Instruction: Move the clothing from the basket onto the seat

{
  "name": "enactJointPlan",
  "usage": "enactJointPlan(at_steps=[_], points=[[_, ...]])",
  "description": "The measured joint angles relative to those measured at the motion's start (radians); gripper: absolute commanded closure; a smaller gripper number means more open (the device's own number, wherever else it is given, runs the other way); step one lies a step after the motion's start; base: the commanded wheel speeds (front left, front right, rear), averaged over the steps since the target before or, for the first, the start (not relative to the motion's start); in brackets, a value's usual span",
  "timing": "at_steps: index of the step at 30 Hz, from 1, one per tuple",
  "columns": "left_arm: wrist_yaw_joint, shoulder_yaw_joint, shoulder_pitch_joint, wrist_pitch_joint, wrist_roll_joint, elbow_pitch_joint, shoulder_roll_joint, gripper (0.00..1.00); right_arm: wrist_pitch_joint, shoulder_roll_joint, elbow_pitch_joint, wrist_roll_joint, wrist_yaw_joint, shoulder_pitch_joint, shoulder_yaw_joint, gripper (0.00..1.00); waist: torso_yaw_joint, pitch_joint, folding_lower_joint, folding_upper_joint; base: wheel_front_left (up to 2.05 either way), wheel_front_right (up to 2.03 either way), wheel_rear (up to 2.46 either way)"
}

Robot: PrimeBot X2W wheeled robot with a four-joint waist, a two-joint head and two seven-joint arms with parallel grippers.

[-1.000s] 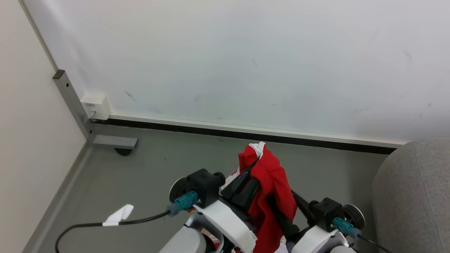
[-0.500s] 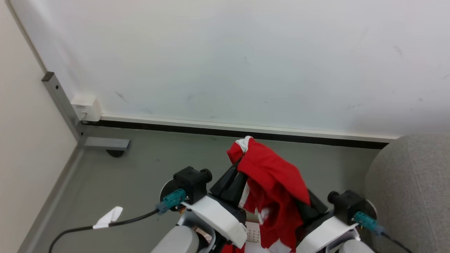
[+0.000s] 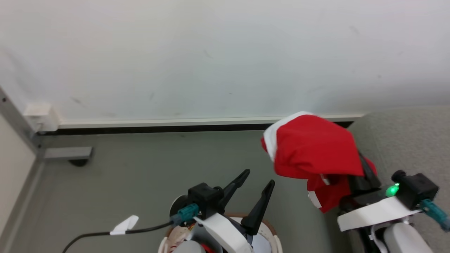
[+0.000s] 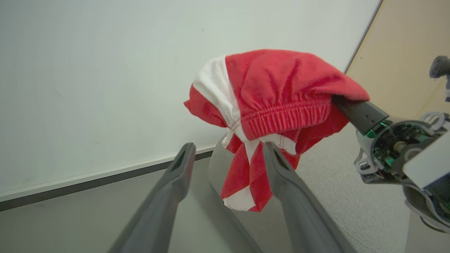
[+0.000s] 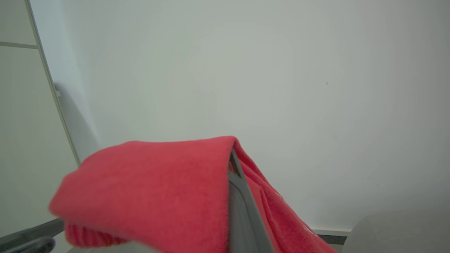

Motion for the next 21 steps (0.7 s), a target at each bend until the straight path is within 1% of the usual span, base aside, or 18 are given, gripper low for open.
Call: enactJointPlan(at_steps=[2,9,10,11,12,13,14,15,16,19,20,21], points=[[0.004,-0.009,0.001,-0.014,0.011,0.014,-0.001,0.0,0.0,-0.018,-0.011,-0.008,0.0,0.001,-0.025,1.0,-0.03,0.002,0.0,0.0,0.0,0.0,0.0],[0.01,-0.02,-0.001,-0.069,0.037,0.04,0.004,0.0,0.0,-0.047,-0.053,-0.045,0.0,0.024,-0.097,1.0,-0.161,0.012,0.0,0.0,0.0,0.0,0.0],[0.01,-0.02,-0.001,-0.069,0.037,0.04,0.004,0.0,0.0,-0.047,-0.053,-0.045,0.0,0.024,-0.097,1.0,-0.161,0.012,0.0,0.0,0.0,0.0,0.0],[0.018,-0.012,-0.002,-0.085,0.054,0.041,0.008,0.0,0.0,-0.049,-0.06,-0.053,0.0,0.04,-0.107,1.0,-0.204,0.014,0.0,0.0,0.0,0.0,0.0],[0.019,-0.01,-0.002,-0.092,0.055,0.041,0.009,0.0,0.0,-0.05,-0.064,-0.054,0.0,0.047,-0.111,1.0,-0.225,0.015,0.0,0.0,0.0,0.0,0.0],[0.019,-0.01,-0.002,-0.092,0.055,0.041,0.009,0.0,0.0,-0.05,-0.064,-0.054,0.0,0.047,-0.111,1.0,-0.225,0.015,0.0,0.0,0.0,0.0,0.0],[0.019,-0.009,-0.001,-0.096,0.059,0.043,0.009,0.0,0.0,-0.052,-0.068,-0.056,0.0,0.053,-0.114,1.0,-0.247,0.016,0.0,0.0,0.0,0.0,0.0],[0.02,-0.009,-0.001,-0.102,0.068,0.049,0.008,0.0,0.0,-0.057,-0.072,-0.058,0.0,0.065,-0.115,1.0,-0.289,0.017,0.0,0.0,0.0,0.0,0.0],[0.02,-0.009,-0.001,-0.102,0.068,0.049,0.008,0.0,0.0,-0.057,-0.072,-0.058,0.0,0.065,-0.115,1.0,-0.289,0.017,0.0,0.0,0.0,0.0,0.0],[0.021,-0.01,0.0,-0.104,0.078,0.059,0.008,0.0,0.0,-0.062,-0.082,-0.061,0.0,0.079,-0.115,1.0,-0.349,0.018,0.0,0.0,0.0,0.0,0.0],[0.021,-0.01,0.0,-0.105,0.08,0.065,0.007,0.0,0.0,-0.063,-0.088,-0.061,0.0,0.082,-0.117,1.0,-0.384,0.02,0.0,0.0,0.0,0.0,0.0],[0.021,-0.01,0.0,-0.105,0.08,0.065,0.007,0.0,0.0,-0.063,-0.088,-0.061,0.0,0.082,-0.117,1.0,-0.384,0.02,0.0,0.0,0.0,0.0,0.0]])
